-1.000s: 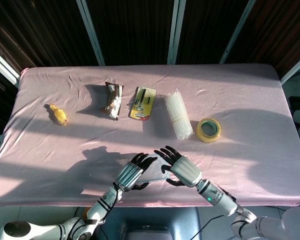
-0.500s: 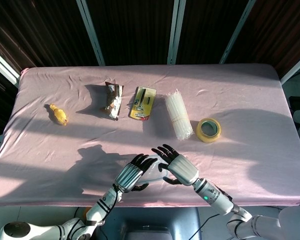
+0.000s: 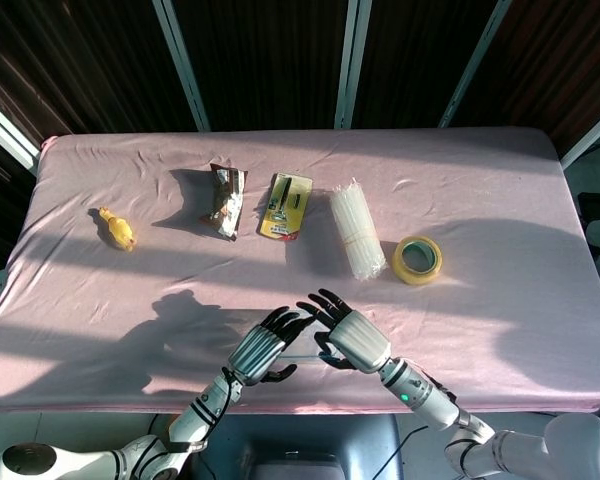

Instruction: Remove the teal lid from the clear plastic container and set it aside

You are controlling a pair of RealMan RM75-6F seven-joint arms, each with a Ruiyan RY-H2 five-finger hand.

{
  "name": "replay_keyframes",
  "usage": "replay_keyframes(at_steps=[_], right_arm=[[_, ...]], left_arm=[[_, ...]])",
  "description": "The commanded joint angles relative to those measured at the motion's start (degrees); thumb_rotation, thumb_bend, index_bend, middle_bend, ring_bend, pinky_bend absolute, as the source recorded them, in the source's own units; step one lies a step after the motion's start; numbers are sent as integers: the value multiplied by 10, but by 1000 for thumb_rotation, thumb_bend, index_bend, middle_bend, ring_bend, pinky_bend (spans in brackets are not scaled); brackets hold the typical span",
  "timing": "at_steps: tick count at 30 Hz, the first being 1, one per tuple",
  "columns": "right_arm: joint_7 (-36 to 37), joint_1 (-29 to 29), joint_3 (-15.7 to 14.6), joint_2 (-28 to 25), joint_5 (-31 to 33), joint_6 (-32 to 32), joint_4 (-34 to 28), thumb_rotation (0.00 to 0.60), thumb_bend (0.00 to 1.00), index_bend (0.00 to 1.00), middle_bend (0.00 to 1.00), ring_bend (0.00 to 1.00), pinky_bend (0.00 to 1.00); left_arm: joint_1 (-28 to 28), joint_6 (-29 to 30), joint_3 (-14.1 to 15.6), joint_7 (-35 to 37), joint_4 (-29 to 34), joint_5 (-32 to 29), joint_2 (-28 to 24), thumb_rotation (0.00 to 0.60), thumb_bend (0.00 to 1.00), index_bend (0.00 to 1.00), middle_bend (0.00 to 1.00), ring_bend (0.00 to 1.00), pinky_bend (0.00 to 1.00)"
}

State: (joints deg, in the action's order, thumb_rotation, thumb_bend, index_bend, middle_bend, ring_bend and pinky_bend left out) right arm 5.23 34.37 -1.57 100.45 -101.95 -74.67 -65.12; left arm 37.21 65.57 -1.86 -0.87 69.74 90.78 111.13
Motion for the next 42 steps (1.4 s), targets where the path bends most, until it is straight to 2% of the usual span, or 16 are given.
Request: replay_keyframes(at_steps=[1,6,11,19,24,30,36,42], right_arm=[[1,0,0,2,-1,-2,2,600,518,852,215,30,0],[0,2,2,-1,-7,-13,1,600,522,852,215,30,0],[-15,4,8,-22,-15,-31,-29,600,522,852,215,30,0],[-41,5,12,-44,-12,-27,-63,600,522,852,215,30,0],[-47,0,16,-61,-14,-43,-62,600,522,852,215,30,0],[-45,-10,25,-97,-7,-66,-59,600,521,852,215,30,0],[-41,-36,19,-125,19,-68,-15,600,522,851,215,30,0],[-23,-49,6,-94,47,-25,66,600,522,813,215,30,0]], left_arm=[[1,5,1,12,-6,7,-1,600,312,0,197,90,76],[3,19,4,41,-13,22,-4,600,317,0,105,5,31],[-1,48,4,68,-18,37,-15,600,319,0,7,0,0],[-6,73,10,80,-2,54,-36,600,319,0,0,0,0],[-15,104,21,81,21,75,-57,600,319,0,0,0,0],[-27,114,31,72,43,80,-83,600,319,0,0,0,0],[-41,127,40,70,66,83,-115,600,319,0,0,0,0],[-62,145,56,67,85,89,-149,600,319,0,0,0,0]])
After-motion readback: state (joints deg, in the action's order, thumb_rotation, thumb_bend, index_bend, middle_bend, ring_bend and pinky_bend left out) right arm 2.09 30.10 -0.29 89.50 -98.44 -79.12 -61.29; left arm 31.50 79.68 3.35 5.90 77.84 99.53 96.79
